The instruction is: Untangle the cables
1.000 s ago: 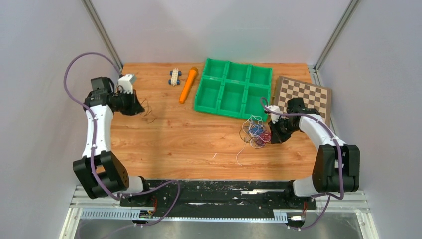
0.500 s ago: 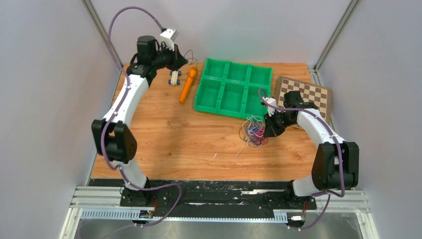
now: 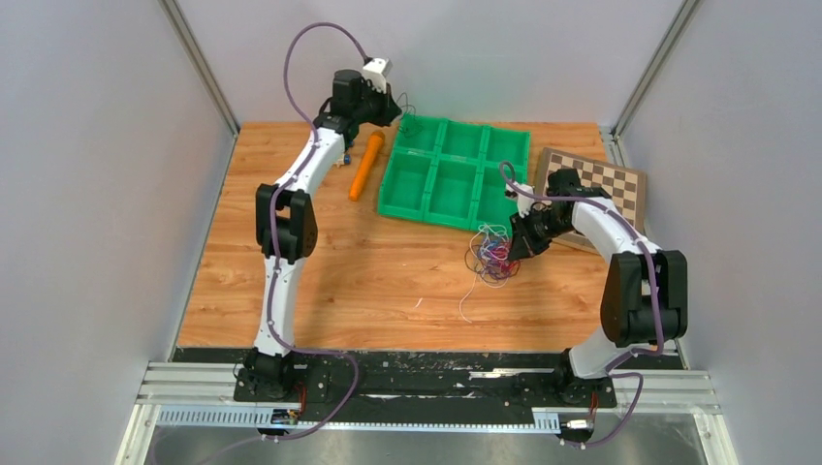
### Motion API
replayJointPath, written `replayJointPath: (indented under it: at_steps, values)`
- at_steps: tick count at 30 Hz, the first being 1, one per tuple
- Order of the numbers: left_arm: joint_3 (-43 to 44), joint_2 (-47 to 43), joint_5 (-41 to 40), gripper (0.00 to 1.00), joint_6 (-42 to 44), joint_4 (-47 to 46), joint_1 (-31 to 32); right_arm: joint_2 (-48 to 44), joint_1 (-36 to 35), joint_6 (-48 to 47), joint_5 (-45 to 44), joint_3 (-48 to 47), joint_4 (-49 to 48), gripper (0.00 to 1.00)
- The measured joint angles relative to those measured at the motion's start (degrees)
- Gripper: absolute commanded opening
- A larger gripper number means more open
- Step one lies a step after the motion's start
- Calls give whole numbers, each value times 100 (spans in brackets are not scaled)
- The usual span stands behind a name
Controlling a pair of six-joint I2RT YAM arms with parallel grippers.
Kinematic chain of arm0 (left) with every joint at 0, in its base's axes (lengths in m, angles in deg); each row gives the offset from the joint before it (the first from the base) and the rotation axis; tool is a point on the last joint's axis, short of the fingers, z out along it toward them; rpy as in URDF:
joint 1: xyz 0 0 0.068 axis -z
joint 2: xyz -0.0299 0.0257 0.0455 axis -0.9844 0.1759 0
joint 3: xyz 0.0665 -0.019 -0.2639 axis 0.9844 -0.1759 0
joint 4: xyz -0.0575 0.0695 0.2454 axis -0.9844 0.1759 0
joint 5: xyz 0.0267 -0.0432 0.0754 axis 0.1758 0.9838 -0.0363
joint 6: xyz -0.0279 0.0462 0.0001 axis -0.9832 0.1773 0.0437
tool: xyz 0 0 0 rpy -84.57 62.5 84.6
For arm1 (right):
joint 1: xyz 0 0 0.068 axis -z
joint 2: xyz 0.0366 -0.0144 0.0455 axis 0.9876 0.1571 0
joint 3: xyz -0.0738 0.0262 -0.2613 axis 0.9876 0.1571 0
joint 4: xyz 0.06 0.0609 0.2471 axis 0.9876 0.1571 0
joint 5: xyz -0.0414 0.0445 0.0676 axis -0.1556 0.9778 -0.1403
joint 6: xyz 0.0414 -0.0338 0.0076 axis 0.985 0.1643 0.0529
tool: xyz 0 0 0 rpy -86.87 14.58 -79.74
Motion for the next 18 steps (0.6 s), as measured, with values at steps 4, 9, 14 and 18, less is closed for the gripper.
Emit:
replayJointPath:
  at_steps: [4,9,14,18]
  values:
    - [-4,275,-173,39,234,13,214,66,0,33,94,-72,0,0]
    - [-74,319,-179,85,472,166,354,72,-2,44,267,-72,2,0]
    - [-957,-555,195,97,977,1003,328,94,-146,20,446,-72,-17,0]
    - [-2955,-2623,1303,97,1711,1860,59,76,-595,-4,577,-68,-190,0]
